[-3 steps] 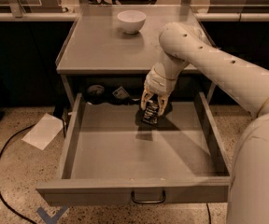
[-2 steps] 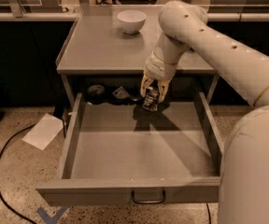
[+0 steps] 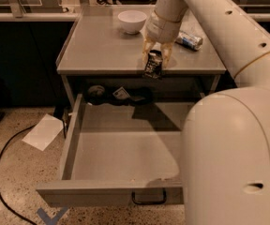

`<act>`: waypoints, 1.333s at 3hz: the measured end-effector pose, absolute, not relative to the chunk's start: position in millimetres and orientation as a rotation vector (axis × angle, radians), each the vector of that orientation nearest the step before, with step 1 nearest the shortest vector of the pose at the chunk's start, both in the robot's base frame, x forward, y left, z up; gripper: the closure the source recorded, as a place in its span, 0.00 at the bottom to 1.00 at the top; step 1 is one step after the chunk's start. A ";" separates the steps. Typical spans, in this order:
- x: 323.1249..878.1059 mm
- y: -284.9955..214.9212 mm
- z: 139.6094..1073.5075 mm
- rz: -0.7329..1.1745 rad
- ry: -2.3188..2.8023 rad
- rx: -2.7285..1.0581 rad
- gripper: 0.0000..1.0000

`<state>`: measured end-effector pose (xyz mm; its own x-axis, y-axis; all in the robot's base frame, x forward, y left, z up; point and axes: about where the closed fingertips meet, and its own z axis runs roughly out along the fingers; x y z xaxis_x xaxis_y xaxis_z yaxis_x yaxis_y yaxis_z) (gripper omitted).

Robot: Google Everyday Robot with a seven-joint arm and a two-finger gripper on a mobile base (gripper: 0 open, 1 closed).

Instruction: Pick rxbar chocolate from top drawer and place on counter

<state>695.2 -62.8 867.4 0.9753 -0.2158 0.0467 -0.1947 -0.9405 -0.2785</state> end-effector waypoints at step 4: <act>762.1 -37.9 920.8 -0.398 0.262 -2.722 1.00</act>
Offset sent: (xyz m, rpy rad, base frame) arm 0.0249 0.0116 0.0319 0.0178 -0.0790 0.0147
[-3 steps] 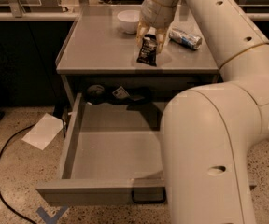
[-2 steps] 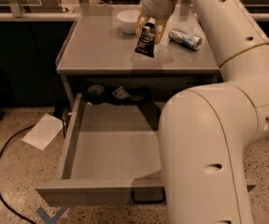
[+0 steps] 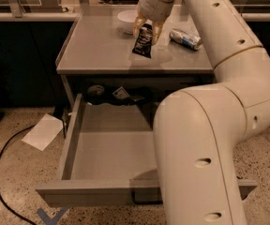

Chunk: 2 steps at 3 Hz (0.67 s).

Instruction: Pick rxbar chocolate from top drawer and place on counter

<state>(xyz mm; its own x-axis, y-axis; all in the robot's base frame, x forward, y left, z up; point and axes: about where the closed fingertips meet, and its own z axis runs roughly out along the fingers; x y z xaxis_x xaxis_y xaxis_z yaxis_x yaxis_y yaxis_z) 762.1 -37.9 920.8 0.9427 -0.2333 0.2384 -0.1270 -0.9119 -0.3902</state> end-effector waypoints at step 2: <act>801.4 -19.9 864.4 -0.369 0.213 -2.719 1.00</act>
Offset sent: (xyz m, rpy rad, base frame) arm 0.1354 0.0053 -0.0438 -0.0158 0.0682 0.0672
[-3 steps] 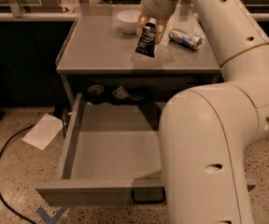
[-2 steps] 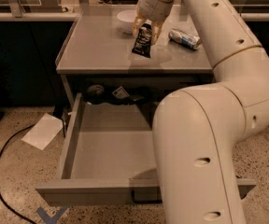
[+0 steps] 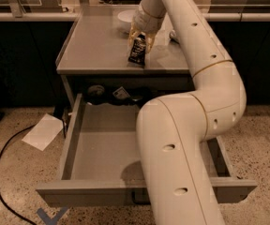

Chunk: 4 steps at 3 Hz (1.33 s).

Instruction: Pick rxbar chocolate from top drawer and place on counter

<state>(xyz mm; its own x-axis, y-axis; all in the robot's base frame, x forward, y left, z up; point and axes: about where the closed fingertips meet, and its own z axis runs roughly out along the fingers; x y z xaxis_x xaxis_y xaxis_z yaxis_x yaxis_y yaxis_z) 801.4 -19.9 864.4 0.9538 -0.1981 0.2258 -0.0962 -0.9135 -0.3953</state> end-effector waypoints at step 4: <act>806.9 -3.8 837.5 -0.321 0.167 -2.734 0.35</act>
Offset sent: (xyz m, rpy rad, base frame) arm 0.0052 0.0136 -0.0287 -0.0107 0.0313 0.0356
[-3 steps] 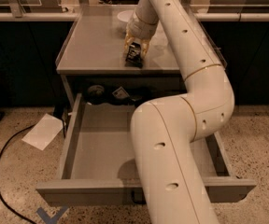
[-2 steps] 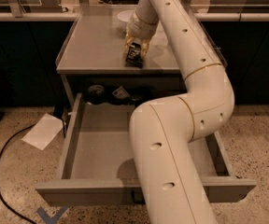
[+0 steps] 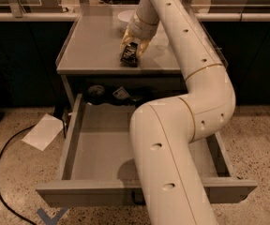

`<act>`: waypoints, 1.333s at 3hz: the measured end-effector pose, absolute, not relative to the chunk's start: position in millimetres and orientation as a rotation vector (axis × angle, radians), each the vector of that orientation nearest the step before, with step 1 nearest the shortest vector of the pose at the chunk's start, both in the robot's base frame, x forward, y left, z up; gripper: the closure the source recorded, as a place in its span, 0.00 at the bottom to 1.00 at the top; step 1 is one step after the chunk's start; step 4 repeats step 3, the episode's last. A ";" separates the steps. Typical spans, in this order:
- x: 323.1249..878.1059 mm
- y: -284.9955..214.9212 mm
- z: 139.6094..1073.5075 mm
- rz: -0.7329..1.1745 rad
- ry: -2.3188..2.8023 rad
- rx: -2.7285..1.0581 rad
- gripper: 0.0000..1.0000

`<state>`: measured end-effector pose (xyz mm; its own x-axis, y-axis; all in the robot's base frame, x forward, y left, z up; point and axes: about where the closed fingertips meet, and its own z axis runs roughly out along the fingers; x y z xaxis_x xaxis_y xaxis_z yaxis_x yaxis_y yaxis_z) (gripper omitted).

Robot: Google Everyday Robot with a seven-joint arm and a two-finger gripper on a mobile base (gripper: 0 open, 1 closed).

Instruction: Pick rxbar chocolate from top drawer and place on counter

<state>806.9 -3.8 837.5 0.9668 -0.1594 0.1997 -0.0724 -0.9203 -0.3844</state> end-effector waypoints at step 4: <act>806.9 -3.8 837.5 -0.321 0.167 -2.734 0.00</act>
Offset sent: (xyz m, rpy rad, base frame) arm 0.0000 0.0000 0.0000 0.0000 0.0000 0.0000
